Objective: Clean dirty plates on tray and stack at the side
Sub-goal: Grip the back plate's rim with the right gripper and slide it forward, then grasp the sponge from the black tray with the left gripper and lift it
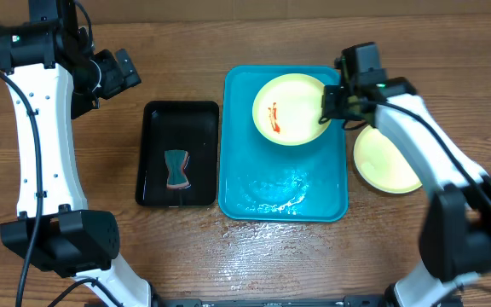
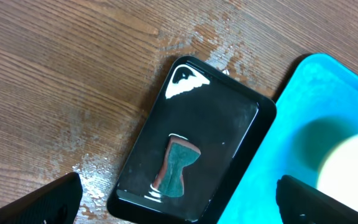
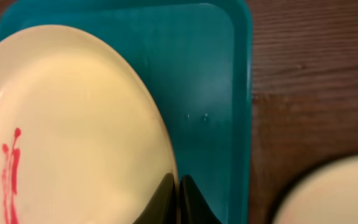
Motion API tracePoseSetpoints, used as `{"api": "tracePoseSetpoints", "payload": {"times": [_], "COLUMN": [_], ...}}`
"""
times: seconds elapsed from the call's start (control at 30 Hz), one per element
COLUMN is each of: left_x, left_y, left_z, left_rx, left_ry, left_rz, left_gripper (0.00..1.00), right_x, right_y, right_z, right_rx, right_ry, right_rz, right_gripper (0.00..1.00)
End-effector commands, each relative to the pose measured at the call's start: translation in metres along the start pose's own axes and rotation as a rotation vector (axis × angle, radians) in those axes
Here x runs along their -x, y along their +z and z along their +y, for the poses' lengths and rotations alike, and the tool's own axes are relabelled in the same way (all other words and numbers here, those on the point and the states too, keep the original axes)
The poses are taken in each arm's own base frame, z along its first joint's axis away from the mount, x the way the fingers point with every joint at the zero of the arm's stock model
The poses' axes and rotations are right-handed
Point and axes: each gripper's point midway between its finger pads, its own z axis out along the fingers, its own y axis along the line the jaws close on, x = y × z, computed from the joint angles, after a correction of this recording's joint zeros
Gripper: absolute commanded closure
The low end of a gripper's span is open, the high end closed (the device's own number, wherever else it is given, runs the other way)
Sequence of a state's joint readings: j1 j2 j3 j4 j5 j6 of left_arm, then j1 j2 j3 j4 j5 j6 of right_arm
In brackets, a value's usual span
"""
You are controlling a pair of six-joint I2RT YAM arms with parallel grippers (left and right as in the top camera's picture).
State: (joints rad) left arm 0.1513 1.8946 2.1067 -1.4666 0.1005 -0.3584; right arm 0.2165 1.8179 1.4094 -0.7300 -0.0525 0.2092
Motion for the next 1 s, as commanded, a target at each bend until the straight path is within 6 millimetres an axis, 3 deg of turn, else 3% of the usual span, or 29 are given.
{"api": "tracePoseSetpoints", "payload": {"times": [0.0, 0.1, 0.2, 0.3, 0.33, 0.47, 0.5, 0.6, 0.67, 0.87, 0.97], "left_x": [0.005, 0.005, 0.005, 0.005, 0.005, 0.002, -0.002, -0.013, -0.017, -0.031, -0.042], "left_y": [-0.014, -0.014, -0.014, -0.014, -0.014, -0.014, -0.014, -0.015, -0.015, -0.016, -0.015], "left_z": [0.000, 0.000, -0.001, -0.001, -0.001, -0.005, -0.007, -0.015, -0.021, -0.029, -0.035], "left_rx": [-0.007, -0.007, -0.015, -0.014, -0.014, -0.037, -0.051, -0.105, -0.141, -0.167, -0.165], "left_ry": [0.021, 0.021, 0.018, 0.018, 0.019, 0.014, 0.013, 0.014, 0.046, 0.124, 0.187], "left_rz": [-0.043, -0.043, -0.042, -0.043, -0.043, -0.028, -0.011, 0.040, 0.058, 0.109, 0.136], "left_gripper": [0.00, 0.00, 0.00, 0.00, 0.00, 0.00, 0.00, 0.00, 0.00, 0.04, 0.09], "right_x": [-0.008, -0.042, -0.077, -0.100, -0.112, -0.134, -0.137, -0.135, -0.120, -0.080, -0.078], "right_y": [-0.057, -0.060, -0.049, -0.027, -0.012, 0.015, 0.018, 0.017, 0.009, -0.032, -0.044], "right_z": [0.005, -0.001, 0.000, -0.002, 0.005, 0.019, 0.019, 0.021, 0.024, 0.025, 0.020], "right_rx": [0.008, -0.024, -0.027, -0.037, 0.006, 0.074, 0.074, 0.077, 0.095, 0.135, 0.129], "right_ry": [0.003, 0.080, 0.127, 0.162, 0.159, 0.157, 0.168, 0.180, 0.163, 0.015, -0.007], "right_rz": [-0.013, 0.121, 0.240, 0.281, 0.286, 0.287, 0.288, 0.279, 0.239, 0.114, 0.104], "right_gripper": [0.96, 0.96, 0.96, 0.96, 0.96, 0.95, 0.90, 0.77, 0.68, 0.62, 0.60]}}
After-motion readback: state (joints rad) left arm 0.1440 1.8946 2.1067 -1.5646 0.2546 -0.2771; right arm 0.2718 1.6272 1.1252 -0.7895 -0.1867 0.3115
